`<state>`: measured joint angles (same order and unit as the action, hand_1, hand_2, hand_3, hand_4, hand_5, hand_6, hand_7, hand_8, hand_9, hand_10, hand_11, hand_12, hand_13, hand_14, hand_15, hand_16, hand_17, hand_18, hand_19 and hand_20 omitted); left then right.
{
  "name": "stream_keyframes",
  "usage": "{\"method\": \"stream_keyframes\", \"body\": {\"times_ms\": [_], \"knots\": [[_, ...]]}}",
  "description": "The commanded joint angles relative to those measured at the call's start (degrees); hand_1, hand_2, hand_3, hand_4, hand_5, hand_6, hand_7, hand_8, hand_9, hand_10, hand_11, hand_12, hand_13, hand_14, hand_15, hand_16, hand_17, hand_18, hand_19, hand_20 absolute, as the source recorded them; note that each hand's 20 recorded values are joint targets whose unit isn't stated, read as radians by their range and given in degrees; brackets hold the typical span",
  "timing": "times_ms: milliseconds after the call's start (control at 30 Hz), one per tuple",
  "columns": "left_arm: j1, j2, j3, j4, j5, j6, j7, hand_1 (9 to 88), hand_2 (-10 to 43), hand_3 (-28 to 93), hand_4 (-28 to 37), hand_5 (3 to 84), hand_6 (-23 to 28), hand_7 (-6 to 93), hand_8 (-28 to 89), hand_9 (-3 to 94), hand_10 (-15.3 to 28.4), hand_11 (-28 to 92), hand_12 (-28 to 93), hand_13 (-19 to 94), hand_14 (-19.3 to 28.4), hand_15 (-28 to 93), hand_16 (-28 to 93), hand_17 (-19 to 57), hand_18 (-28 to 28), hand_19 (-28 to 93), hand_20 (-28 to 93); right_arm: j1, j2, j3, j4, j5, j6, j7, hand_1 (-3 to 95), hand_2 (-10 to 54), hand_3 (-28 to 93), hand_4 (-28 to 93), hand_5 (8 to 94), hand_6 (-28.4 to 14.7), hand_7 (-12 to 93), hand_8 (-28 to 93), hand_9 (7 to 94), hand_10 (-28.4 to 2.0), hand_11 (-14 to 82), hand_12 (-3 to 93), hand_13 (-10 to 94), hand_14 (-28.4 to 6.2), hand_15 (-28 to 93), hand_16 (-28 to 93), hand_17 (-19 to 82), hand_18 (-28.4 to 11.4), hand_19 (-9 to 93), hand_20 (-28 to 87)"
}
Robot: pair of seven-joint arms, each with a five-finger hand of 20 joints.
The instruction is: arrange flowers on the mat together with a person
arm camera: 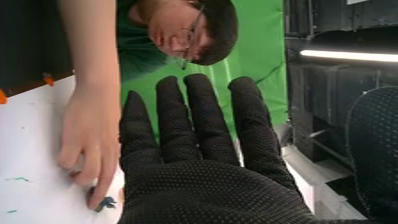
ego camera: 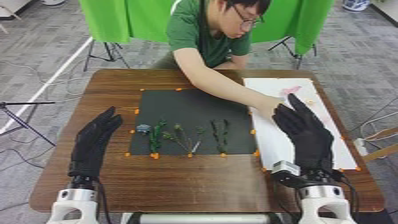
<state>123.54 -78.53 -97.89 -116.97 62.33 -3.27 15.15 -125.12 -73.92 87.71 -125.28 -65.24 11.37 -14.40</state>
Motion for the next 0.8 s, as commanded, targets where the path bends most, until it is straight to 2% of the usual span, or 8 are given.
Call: {"method": "stream_keyframes", "body": {"times_ms": [33, 467, 800], "knots": [[1.08, -0.48, -0.4, -0.41, -0.71, 0.2, -0.59, 23.0, -4.1, 67, -24.7, 43.9, 2.8, 7.8, -6, 43.5, 12.4, 11, 12, 33, 14.1, 9, 0, 6.2, 9.1, 2, 16, 0.1, -0.73, -1.03, 0.28, -2.73, 0.61, 0.53, 7.9, 5.7, 78, -19, 38.2, -0.9, 9, -9, 42.4, -15.6, 4.5, 9.8, 33, -12.4, 11, 12, 15, -13.8, 10, 26], [1.3, -0.53, -0.78, -0.62, -1.07, 0.42, -0.39, 23.0, -4.2, 67, -24.9, 44.0, 2.9, 7.7, -6, 43.6, 12.5, 11, 12, 33, 14.0, 9, 0, 6.2, 9.1, 2, 16, -0.36, -0.8, -1.29, 0.22, -2.79, 0.67, 0.56, 8.2, 6.2, 78, -19, 38.5, -1.0, 10, -9, 42.5, -15.5, 4.5, 10.1, 33, -12.5, 11, 12, 15, -13.7, 10, 26], [1.09, -0.45, -0.82, -0.67, -0.95, -0.02, -0.48, 22.9, -4.2, 67, -24.7, 44.0, 2.8, 7.7, -6, 43.6, 12.4, 11, 12, 33, 14.1, 9, 0, 6.2, 9.0, 2, 16, -0.19, -0.52, -1.46, 0.23, -2.74, 0.73, 0.7, 8.3, 6.4, 78, -19, 38.8, -1.0, 10, -9, 42.8, -15.5, 4.5, 10.3, 33, -12.6, 11, 12, 15, -13.7, 10, 26]]}}
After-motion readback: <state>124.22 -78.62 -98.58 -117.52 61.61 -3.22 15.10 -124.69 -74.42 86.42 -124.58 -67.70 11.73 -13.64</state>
